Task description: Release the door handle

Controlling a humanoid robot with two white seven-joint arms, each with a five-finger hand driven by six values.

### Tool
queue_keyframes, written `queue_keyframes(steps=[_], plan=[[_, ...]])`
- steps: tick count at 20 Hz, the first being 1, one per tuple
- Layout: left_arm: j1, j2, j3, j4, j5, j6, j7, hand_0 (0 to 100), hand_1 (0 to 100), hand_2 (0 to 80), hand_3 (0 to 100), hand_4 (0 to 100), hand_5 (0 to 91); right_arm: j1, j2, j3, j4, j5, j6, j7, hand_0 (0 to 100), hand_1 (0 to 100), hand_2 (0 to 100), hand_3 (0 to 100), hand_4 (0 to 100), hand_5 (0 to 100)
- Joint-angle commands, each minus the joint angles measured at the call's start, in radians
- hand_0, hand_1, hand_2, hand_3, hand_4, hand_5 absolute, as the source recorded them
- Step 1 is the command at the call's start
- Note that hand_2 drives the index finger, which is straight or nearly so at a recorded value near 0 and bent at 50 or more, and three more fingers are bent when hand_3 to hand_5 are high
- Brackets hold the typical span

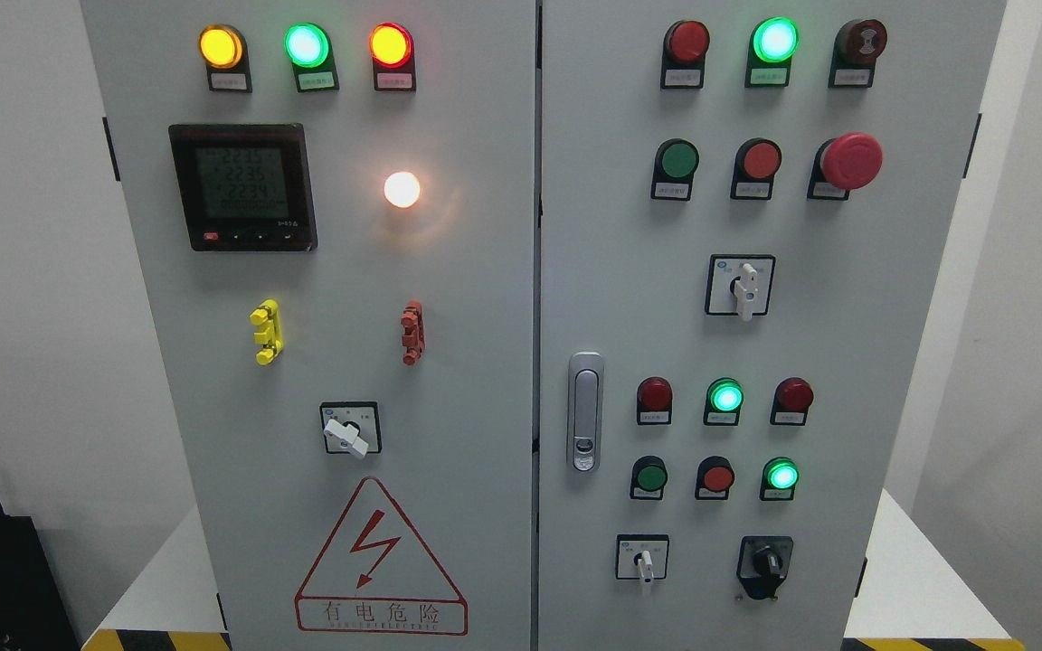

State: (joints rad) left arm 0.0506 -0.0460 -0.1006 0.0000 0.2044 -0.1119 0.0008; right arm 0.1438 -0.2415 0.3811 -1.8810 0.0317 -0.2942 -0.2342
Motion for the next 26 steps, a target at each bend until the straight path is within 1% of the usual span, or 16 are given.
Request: queue_keyframes(steps=[1,2,3,5,6,7,9,12,13,16,17,20,22,23,25,26], plan=[[0.0,0.0,-0.001,-0.031,0.0,0.0,0.001,12,39,0.0,0,0,0.0,-0.003,0.018,-0.011,-0.004,0.117,-0.029,-0.013,35,18,0,20,21,18],[0.0,0.0,-0.001,-0.031,0.0,0.0,0.001,12,39,0.0,0,0,0.0,-0.003,0.022,-0.011,-0.004,0.143,-0.042,-0.013,35,18,0,22,23,21],[0.0,0.0,-0.001,-0.031,0.001,0.0,0.001,12,39,0.0,0,0,0.0,-0.004,0.037,-0.011,-0.006,0.169,-0.049,-0.013,35,19,0,28,29,27],[0.0,0.0,0.001,-0.031,0.0,0.0,0.001,12,39,0.0,0,0,0.0,-0.021,0.082,-0.011,-0.01,0.235,-0.051,-0.013,35,22,0,35,32,30],[0.0,0.0,-0.001,-0.031,0.0,0.0,0.001,12,39,0.0,0,0,0.0,-0.029,0.097,-0.011,-0.01,0.293,-0.051,-0.016,36,25,0,41,35,33],[0.0,0.0,-0.001,-0.031,0.0,0.0,0.001,12,39,0.0,0,0,0.0,-0.03,0.102,-0.011,-0.01,0.33,-0.052,-0.025,37,26,0,44,38,38],[0.0,0.0,-0.001,-0.031,0.0,0.0,0.001,12,39,0.0,0,0,0.0,-0.045,0.105,-0.011,-0.009,0.408,-0.048,-0.08,38,27,0,48,42,45],[0.0,0.0,-0.001,-0.031,0.001,0.0,0.001,12,39,0.0,0,0,0.0,-0.085,0.129,-0.014,-0.006,0.514,-0.036,-0.102,36,31,0,53,47,54],[0.0,0.0,-0.001,-0.031,0.0,0.0,0.001,12,39,0.0,0,0,0.0,-0.104,0.139,-0.027,-0.004,0.557,-0.007,-0.108,37,32,0,55,49,58],[0.0,0.0,-0.001,-0.031,0.001,0.0,0.001,12,39,0.0,0,0,0.0,-0.162,0.168,-0.033,-0.004,0.681,0.136,-0.137,37,33,0,60,55,66],[0.0,0.0,0.001,-0.031,0.001,0.0,0.001,12,39,0.0,0,0,0.0,-0.173,0.171,-0.033,-0.004,0.713,0.157,-0.142,38,33,0,61,57,68],[0.0,0.0,-0.001,-0.031,0.001,0.0,0.001,12,39,0.0,0,0,0.0,-0.187,0.174,-0.031,-0.004,0.778,0.168,-0.143,39,34,0,66,62,75],[0.0,0.0,-0.001,-0.031,0.0,0.0,0.001,12,39,0.0,0,0,0.0,-0.197,0.189,-0.031,-0.004,0.827,0.173,-0.145,39,35,0,70,65,78],[0.0,0.0,0.001,-0.031,0.0,0.0,0.001,12,39,0.0,0,0,0.0,-0.2,0.195,-0.031,-0.004,0.85,0.193,-0.145,39,35,0,71,67,80],[0.0,0.0,-0.001,-0.031,0.0,0.0,0.001,12,39,0.0,0,0,0.0,-0.226,0.208,-0.025,-0.004,0.875,0.245,-0.149,38,35,0,79,73,87],[0.0,0.0,-0.001,-0.031,0.001,0.0,0.001,12,39,0.0,0,0,0.0,-0.23,0.217,-0.022,-0.004,0.887,0.256,-0.149,38,35,0,81,75,90]])
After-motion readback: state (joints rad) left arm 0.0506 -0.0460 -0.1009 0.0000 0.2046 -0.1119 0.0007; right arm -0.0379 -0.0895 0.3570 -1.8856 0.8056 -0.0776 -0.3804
